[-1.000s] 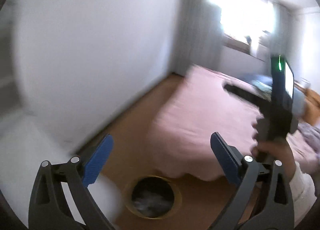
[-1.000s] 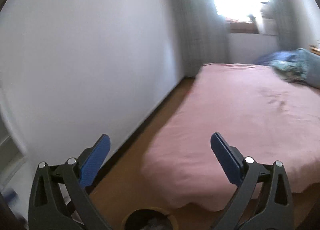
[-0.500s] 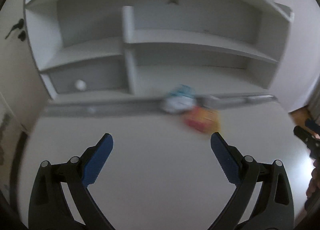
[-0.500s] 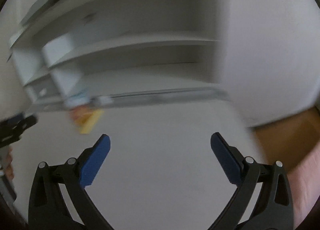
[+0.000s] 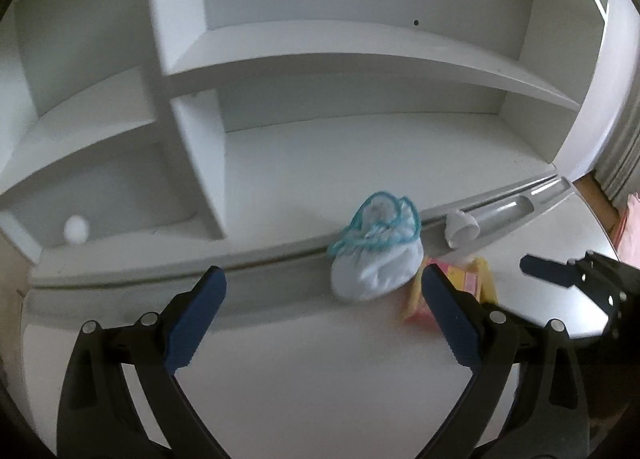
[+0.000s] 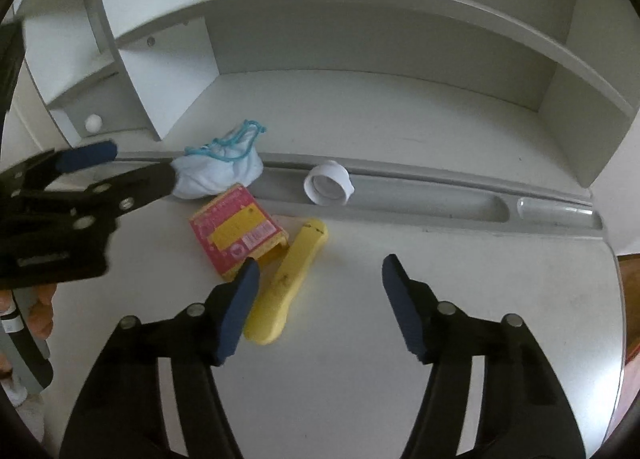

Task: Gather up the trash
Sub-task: 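Grasp the yellow tube with the right tool while the left tool grasps the white-blue bag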

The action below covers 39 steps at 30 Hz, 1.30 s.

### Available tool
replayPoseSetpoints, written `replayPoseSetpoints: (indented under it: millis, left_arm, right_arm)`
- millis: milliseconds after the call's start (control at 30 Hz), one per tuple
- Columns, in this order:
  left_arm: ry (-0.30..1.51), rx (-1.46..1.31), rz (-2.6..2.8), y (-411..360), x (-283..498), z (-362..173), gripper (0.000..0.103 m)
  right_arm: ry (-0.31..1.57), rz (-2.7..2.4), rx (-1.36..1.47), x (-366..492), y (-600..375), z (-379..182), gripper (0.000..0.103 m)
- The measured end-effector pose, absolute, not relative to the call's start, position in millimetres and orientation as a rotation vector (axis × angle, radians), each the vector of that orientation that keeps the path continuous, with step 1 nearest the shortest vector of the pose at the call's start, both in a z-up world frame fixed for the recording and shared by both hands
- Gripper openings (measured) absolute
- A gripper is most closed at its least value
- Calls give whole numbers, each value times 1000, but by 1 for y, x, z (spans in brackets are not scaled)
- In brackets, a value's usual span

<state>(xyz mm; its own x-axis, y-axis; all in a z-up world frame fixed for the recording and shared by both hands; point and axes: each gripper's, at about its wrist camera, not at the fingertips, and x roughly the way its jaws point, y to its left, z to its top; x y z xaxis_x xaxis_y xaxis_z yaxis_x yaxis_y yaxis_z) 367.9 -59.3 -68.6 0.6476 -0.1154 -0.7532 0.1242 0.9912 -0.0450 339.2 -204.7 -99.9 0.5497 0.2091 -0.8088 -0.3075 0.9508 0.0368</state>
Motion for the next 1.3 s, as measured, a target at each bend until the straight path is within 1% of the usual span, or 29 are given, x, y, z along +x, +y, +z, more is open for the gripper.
replayPoseSetpoints:
  millis: [67, 267, 300, 333, 367, 400, 433, 467, 500, 533, 667, 800, 1000, 1167, 1233, 1300]
  left_arm:
    - [867, 18, -146, -64, 380, -73, 95]
    - [909, 42, -182, -74, 394, -85, 94]
    - [911, 38, -187, -73, 398, -87, 92]
    - [912, 21, -198, -72, 399, -88, 81]
    - [928, -43, -244, -68, 401, -88, 72]
    - [939, -83, -264, -65, 402, -89, 55]
    - [951, -109, -276, -63, 402, -88, 38]
    - [966, -95, -272, -65, 403, -89, 26]
    - [968, -87, -280, -66, 402, -89, 21]
    - [967, -91, -293, -66, 402, -90, 18]
    - [939, -135, -286, -59, 395, -87, 16]
    - [896, -159, -260, -49, 378, -73, 16]
    - [845, -198, -233, -38, 332, -44, 16]
    - [806, -196, -293, -74, 284, -16, 16]
    - [790, -175, -342, -103, 266, -5, 16]
    - [767, -145, -427, -156, 245, 5, 16]
  right_arm:
    - [957, 305, -125, 343, -200, -104, 55]
    - [944, 289, -163, 342, -201, -103, 54]
    - [954, 293, -156, 344, -203, -103, 51]
    - [968, 302, -145, 345, -203, -103, 50]
    - [977, 304, -145, 342, -208, -100, 46]
    - [981, 317, -151, 341, -207, -98, 39]
    - [982, 324, -155, 341, -204, -97, 36]
    - [982, 335, -156, 341, -204, -97, 30]
    - [983, 346, -157, 341, -209, -97, 20]
    - [985, 356, -152, 340, -209, -97, 14]
    - [1001, 379, -94, 339, -217, -96, 14]
    - [960, 369, -71, 324, -226, -83, 14]
    - [947, 390, -5, 297, -246, -74, 14]
    - [842, 368, 85, 249, -294, -41, 14]
    - [798, 333, 126, 223, -327, -28, 14]
    - [746, 272, 178, 191, -375, -15, 14]
